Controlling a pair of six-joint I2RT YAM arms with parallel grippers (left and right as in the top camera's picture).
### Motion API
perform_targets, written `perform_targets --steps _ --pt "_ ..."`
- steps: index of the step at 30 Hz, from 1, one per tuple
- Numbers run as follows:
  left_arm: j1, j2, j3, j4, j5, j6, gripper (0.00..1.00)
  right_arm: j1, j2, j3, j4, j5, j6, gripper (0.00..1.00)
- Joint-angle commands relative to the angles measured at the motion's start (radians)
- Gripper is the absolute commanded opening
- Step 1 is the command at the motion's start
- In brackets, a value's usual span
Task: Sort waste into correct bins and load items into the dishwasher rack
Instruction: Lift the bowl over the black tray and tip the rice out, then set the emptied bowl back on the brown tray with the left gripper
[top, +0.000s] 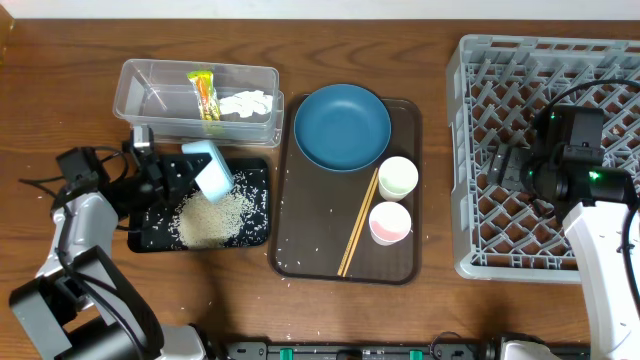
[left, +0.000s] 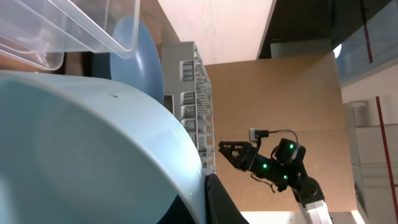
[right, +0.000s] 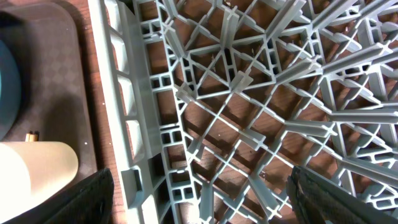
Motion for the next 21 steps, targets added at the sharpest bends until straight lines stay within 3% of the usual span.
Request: perform_targets --steps 1,5,10,16,21 --pt "-0.052 -0.036 0.006 0.005 -0.039 0.005 0.06 -0.001 -0.012 0.021 -0.003 -0.004 0.01 0.88" --pt "-0.198 -0.09 0.006 0.001 -0.251 -0.018 0.06 -0.001 -0.012 0.021 -0.003 -0.004 0.01 0.88" --pt "-0.474 -0.141 0.007 0.013 -0.554 -0.037 0.06 -0.001 -0.012 0.021 -0.003 -0.004 0.01 0.88" --pt "-0.807 -0.131 0.007 0.03 -0.895 -0.047 0.06 -0.001 -0.012 0.021 -0.003 -0.004 0.01 0.88" --pt "-0.993 -0.09 0.007 0.04 -1.16 -0.093 0.06 -0.001 -0.012 0.021 -0.003 -0.004 0.01 0.88"
